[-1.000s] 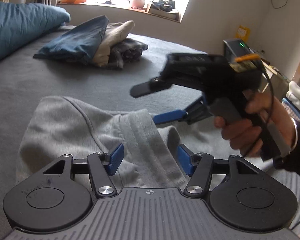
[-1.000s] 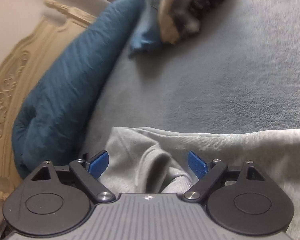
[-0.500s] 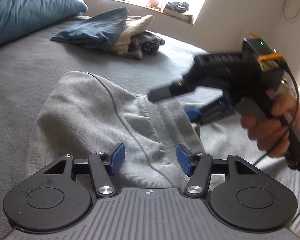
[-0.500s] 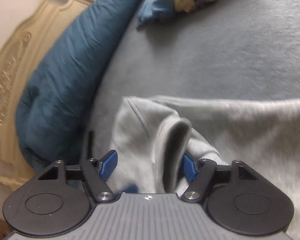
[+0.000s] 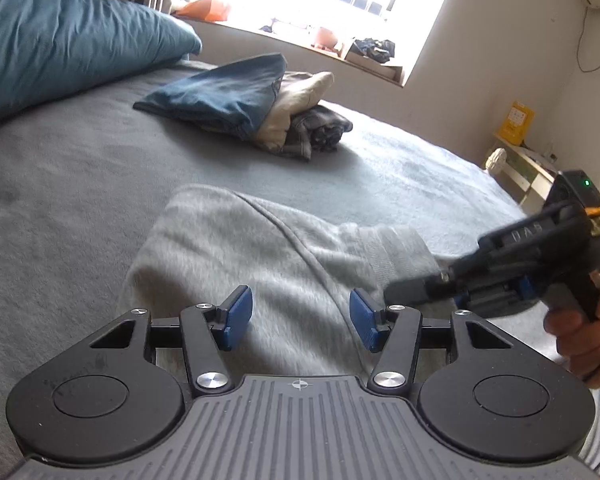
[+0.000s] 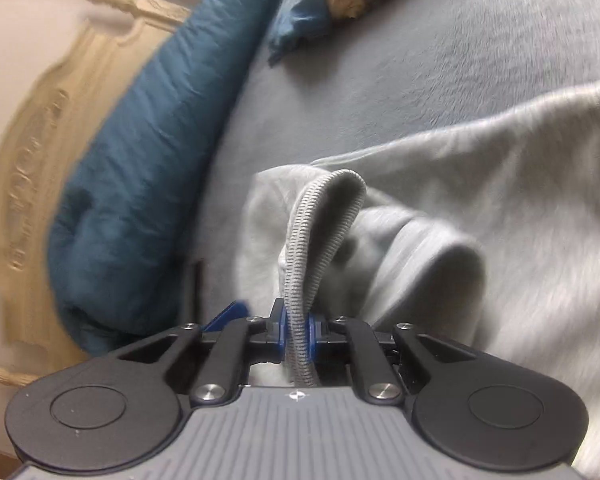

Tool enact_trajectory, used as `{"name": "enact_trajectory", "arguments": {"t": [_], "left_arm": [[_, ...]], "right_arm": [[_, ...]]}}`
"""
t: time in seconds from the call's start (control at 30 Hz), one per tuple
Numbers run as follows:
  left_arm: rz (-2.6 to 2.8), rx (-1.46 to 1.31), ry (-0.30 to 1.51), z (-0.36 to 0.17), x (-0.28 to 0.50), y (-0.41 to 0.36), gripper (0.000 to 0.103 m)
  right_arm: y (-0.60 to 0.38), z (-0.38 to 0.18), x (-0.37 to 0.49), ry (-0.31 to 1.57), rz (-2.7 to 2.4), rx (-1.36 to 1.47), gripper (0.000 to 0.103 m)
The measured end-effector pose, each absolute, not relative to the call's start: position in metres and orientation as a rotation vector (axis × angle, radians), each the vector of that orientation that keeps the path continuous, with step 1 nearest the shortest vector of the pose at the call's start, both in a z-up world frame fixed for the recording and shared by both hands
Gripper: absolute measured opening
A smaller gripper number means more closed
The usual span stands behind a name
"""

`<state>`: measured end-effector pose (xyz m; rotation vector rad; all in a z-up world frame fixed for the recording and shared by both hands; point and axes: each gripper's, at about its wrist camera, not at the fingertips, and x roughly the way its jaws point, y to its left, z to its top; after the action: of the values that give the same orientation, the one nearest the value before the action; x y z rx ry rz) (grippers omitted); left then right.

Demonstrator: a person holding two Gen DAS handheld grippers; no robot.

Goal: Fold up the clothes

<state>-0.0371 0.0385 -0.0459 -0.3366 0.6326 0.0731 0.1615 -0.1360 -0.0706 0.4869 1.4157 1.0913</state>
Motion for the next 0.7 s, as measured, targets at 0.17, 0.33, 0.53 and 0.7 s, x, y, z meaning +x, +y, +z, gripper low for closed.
{"name": "enact_trajectory", "arguments": {"t": [0.17, 0.33, 0.53, 0.7], "left_arm": [[0.063, -0.25, 0.651, -0.05, -0.027, 0.025, 0.054], [0.053, -0.163, 0.668, -0.053, -0.017, 0.011, 0.054], [0.024, -0.073, 0.662, -0.055, -0.01, -0.005, 0.055], [0.006, -0.048, 0.705, -0.065, -0.005, -0.015, 0.055]], "right_arm": [[-0.147, -0.087, 0.165, 1.447, 1.018, 0.506, 0.01], [-0.147, -0.088, 0.165, 1.416, 1.01, 0.442, 0.011], [-0.16, -0.095, 0.159, 1.399, 0.995, 0.431, 0.011], [-0.165, -0.098, 0.156, 1.381, 0.998, 0.409, 0.011]]}}
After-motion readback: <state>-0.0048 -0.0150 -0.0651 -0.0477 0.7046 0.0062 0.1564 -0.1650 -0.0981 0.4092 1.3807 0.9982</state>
